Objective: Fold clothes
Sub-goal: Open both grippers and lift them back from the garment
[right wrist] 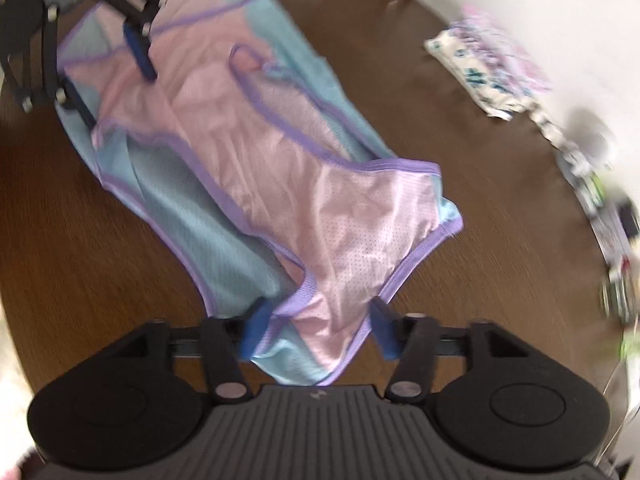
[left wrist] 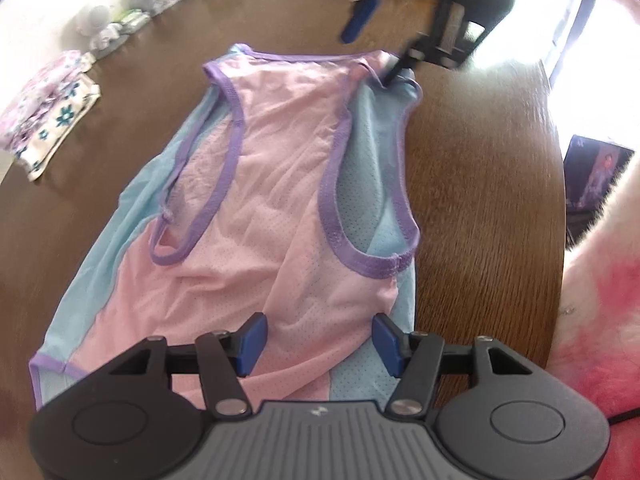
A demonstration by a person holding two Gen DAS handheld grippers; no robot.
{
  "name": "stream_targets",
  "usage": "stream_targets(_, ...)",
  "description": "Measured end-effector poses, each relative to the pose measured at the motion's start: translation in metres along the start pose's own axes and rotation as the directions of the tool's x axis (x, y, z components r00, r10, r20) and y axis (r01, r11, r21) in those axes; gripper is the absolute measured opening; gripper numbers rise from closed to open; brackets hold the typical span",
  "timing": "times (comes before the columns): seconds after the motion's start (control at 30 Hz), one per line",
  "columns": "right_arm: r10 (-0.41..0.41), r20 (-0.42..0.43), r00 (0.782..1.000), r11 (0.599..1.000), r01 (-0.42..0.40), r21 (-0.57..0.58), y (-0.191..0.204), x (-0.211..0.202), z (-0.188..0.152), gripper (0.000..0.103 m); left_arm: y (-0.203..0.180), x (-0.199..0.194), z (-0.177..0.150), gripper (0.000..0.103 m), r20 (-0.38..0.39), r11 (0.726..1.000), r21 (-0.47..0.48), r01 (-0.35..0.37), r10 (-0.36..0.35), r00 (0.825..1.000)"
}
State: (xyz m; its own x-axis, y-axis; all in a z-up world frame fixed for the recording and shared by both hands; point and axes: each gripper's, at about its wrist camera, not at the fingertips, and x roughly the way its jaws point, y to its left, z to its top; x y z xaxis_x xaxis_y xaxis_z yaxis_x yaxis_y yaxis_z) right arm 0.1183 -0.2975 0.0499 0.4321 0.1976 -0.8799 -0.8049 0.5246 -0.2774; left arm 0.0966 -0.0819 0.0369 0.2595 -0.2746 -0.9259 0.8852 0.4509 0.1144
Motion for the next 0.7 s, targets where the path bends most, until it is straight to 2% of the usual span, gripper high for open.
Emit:
stream_targets(0.07, -0.012, 0.048, 0.999, 0.998, 0.009, 0.058, 0.004, -0.011, -0.009, 0.087, 0.001, -0.005, -0.005, 0.062, 0.028, 0.999, -0.044, -0.005, 0.006, 1.0)
stream_targets(0.13, -0.025, 0.081, 0.996, 0.995, 0.017, 0.095, 0.009, -0.021, -0.015, 0.1, 0.002, -0.01, -0.005, 0.071, 0.059, 0.996, -0.086, -0.004, 0.01, 0.998)
stream_targets(0.27, -0.053, 0.121, 0.991, 0.987, 0.034, 0.154, 0.015, -0.034, -0.021, 0.102, 0.001, -0.019, -0.007, 0.08, 0.119, 0.991, -0.134, -0.029, 0.045, 0.992)
stream_targets(0.43, -0.119, 0.15, 0.982, 0.953, 0.071, 0.295, 0.015, -0.041, -0.025, 0.102, 0.007, -0.032, -0.021, 0.09, 0.232, 0.964, -0.264, -0.008, 0.072, 0.97)
stream_targets(0.5, -0.149, 0.16, 0.976, 0.922, 0.078, 0.38, 0.015, -0.042, -0.026, 0.102, 0.008, -0.036, -0.029, 0.091, 0.271, 0.943, -0.332, 0.004, 0.092, 0.958)
stream_targets(0.57, -0.153, 0.175, 0.972, 0.878, 0.052, 0.476, 0.014, -0.04, -0.029, 0.103, 0.012, -0.038, -0.039, 0.092, 0.316, 0.911, -0.411, 0.024, 0.118, 0.941)
stream_targets(0.7, -0.142, 0.248, 0.958, 0.784, -0.044, 0.619, 0.022, -0.031, -0.031, 0.103, 0.022, -0.038, -0.065, 0.098, 0.396, 0.81, -0.579, 0.09, 0.183, 0.9)
